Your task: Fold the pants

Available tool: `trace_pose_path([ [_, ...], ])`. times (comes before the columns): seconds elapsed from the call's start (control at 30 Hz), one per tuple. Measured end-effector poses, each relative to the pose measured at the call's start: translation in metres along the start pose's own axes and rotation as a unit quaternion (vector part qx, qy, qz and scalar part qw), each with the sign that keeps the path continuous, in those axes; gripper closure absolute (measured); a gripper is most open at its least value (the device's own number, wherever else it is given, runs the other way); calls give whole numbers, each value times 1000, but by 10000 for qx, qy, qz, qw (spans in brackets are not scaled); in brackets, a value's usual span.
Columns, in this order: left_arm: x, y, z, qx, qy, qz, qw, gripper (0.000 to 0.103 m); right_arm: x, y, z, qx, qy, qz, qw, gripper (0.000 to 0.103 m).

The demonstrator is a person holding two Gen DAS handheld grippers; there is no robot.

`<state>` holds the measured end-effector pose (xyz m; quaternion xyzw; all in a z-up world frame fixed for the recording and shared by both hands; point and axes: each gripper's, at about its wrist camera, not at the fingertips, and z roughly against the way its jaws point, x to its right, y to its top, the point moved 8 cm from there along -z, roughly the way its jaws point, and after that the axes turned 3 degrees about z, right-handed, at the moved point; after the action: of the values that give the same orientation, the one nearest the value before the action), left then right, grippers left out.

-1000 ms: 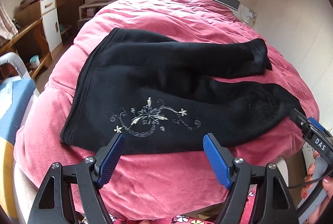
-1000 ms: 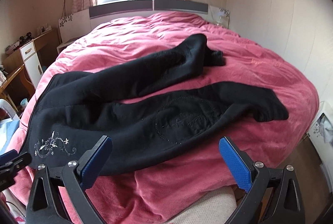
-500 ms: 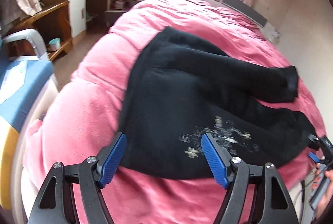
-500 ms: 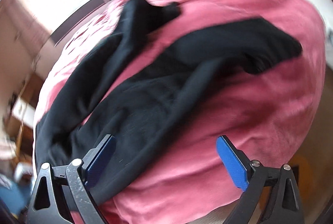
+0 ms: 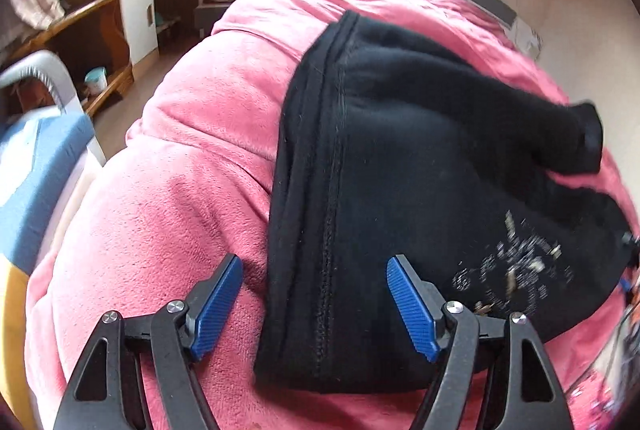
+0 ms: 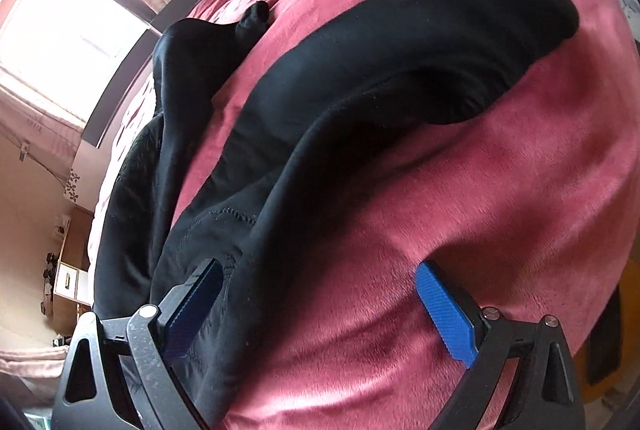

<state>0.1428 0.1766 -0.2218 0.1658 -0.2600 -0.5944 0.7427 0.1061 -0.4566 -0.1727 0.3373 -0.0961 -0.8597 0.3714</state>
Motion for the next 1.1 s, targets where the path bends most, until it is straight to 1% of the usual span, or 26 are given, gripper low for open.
trace_pose_path([
  [0.03,1,-3,-2,18,42,-77,10000,27,-2,1,-1,32,-13,71,10000,5],
  [0.1,4,-7,-5,-22,124,-177,9998,27,-7,4,-4,81,-28,229,9997,13],
  [0.13,5,-9,-7,-87,99,-158,9998,29,-10,4,-7,75,-23,315,9995,23],
  [0.17,7,-10,-8,-141,69,-120,9998,36,-10,4,-9,44,-40,350,9994,33],
  [0.2,9,-12,-8,-235,11,-84,9997,42,-11,4,-11,4,-27,389,9992,37],
  [0.23,11,-13,-9,-322,-21,-90,9994,54,-12,4,-13,-4,9,430,9991,45],
  [0.27,13,-13,-9,-334,70,-176,9993,68,-16,4,-14,26,45,575,9983,58],
  [0.3,18,-13,-9,-323,69,-318,9990,77,-19,4,-16,42,-7,737,9973,69],
  [0.33,22,-14,-8,-341,43,-414,9986,82,-20,4,-17,40,-59,844,9964,82],
  [0.37,24,-13,-8,-351,114,-460,9983,85,-22,3,-18,19,-114,944,9955,88],
  [0.4,26,-12,-7,-368,125,-469,9981,87,-22,3,-18,9,-111,965,9953,89],
  [0.43,29,-8,-4,-346,111,-464,9983,90,-24,4,-16,12,-74,965,9953,91],
  [0.53,24,12,19,25,195,-358,9992,91,-26,5,-8,-11,-65,985,9951,93],
  [0.57,20,19,28,111,156,-239,9995,91,-28,6,-4,-23,-18,924,9957,93],
  [0.6,14,25,39,181,40,-108,9998,91,-31,5,-1,-45,49,881,9961,93],
  [0.67,5,34,57,306,-44,-52,9995,91,-44,1,7,-80,126,947,9954,94],
  [0.8,-20,41,86,432,37,26,9991,91,-74,-16,18,-244,301,1229,9917,94],
  [0.9,-45,42,95,442,233,152,9986,91,-87,-46,15,-704,510,1248,9884,94],
  [0.93,-53,40,95,419,313,170,9985,91,-91,-62,12,-930,599,1281,9856,94],
  [1.03,-78,32,90,276,495,317,9979,91,-96,-90,2,-1386,679,1343,9788,94],
  [1.1,-92,25,85,170,612,419,9971,91,-98,-104,-5,-1671,766,1317,9741,91],
])
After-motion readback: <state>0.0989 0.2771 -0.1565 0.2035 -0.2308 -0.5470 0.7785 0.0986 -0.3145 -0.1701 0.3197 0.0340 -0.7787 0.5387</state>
